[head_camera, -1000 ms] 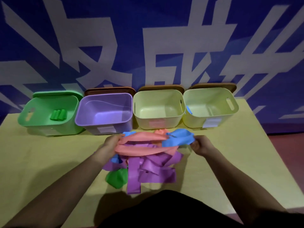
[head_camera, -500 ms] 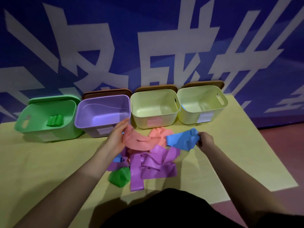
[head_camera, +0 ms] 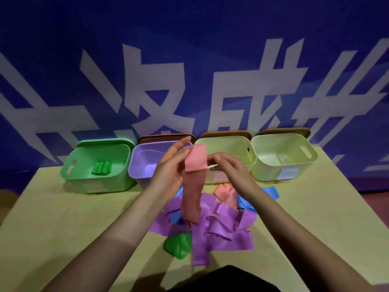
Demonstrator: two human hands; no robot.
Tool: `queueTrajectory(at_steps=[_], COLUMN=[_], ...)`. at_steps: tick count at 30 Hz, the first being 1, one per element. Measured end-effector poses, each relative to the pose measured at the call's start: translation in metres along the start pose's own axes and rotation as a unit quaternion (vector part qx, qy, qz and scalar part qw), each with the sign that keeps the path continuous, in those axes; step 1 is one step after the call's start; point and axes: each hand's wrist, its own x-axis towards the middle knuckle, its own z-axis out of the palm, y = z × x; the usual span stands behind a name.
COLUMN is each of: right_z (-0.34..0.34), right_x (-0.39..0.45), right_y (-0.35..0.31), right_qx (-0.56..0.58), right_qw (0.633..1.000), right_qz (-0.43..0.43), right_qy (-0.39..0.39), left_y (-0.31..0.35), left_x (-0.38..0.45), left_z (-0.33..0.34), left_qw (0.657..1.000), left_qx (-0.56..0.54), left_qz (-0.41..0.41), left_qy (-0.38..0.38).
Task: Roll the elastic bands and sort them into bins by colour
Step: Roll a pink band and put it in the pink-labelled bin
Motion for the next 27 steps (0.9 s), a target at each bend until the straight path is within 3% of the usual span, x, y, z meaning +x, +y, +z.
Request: queueTrajectory(at_steps=[4,9,15,22,27], right_z=[0.029,0.050,0.072,0.102,0.119], right_x=[-0.003,-0.011,-0.009,-0.003,-0.003], right_y=[-0.016,-0.011,-0.021,-0.024,-0.026], right_qx=[0.021,0.018,0.003,-0.020,-0.006], right_qw=[0.998,1.000,0.999,0.997,0.995], right_qz=[-0.020,-0.021,-0.027,-0.039,-0.023], right_qy=[-0.061,-0.008,0.026,0.064,0.095], left_y=[0.009,0.010,0.013,0.024,0.028], left_x=[0.000,-0.004,-0.015,-0.011,-0.007], left_z=[-0.018,-0.041,-0.070,-0.099,-0.112], left_qw=[0.999,0.996,0.970,0.908,0.902], left_qx=[0.005,0.070,0.241,0.383,0.390], left_qz=[0.040,0.050,-0.017,0.161,0.179], left_qy=[0.007,0.002,-0.033,-0.046,-0.059])
